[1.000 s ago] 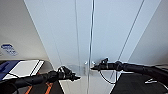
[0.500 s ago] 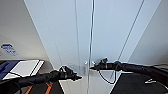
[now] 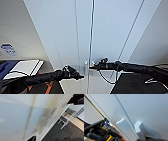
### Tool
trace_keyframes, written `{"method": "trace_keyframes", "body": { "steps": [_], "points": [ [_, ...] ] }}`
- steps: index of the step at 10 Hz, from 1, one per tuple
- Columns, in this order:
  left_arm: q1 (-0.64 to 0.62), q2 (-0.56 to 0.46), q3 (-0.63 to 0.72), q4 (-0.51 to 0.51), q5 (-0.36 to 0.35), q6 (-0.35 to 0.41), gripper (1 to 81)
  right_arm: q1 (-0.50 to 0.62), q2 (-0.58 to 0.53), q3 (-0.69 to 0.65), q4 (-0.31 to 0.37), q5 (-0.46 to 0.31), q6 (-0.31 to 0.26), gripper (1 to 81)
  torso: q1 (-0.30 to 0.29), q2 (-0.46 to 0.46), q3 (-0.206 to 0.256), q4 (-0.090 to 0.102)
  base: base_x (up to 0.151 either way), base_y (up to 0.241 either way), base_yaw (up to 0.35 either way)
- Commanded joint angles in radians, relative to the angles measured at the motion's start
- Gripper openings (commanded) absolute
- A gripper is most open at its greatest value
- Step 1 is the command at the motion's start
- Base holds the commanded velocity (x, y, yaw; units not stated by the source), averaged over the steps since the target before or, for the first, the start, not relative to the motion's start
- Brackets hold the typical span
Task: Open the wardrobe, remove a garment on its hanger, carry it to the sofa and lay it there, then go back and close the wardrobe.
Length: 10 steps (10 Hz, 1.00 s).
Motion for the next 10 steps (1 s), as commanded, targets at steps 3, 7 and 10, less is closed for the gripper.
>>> {"method": "trace_keyframes", "body": {
  "steps": [3,7,10],
  "points": [
    [-0.182,0.092,-0.092,-0.006,0.005,-0.002,81.1,0.154,0.023,0.052,0.001,0.024,0.006,81.1,0.0,0.0,0.0,0.0,0.0,0.0,0.0],
    [-0.19,0.142,-0.154,-0.006,0.002,-0.002,81.1,0.143,0.056,0.038,-0.007,0.024,0.006,81.1,0.001,0.0,0.0,0.0,0.0,0.0,0.0],
    [-0.191,0.199,-0.188,-0.006,-0.001,-0.002,81.1,0.131,0.082,0.014,-0.008,0.025,0.006,81.1,0.001,0.0,0.0,0.0,0.0,0.0,0.0]
  ]
}}
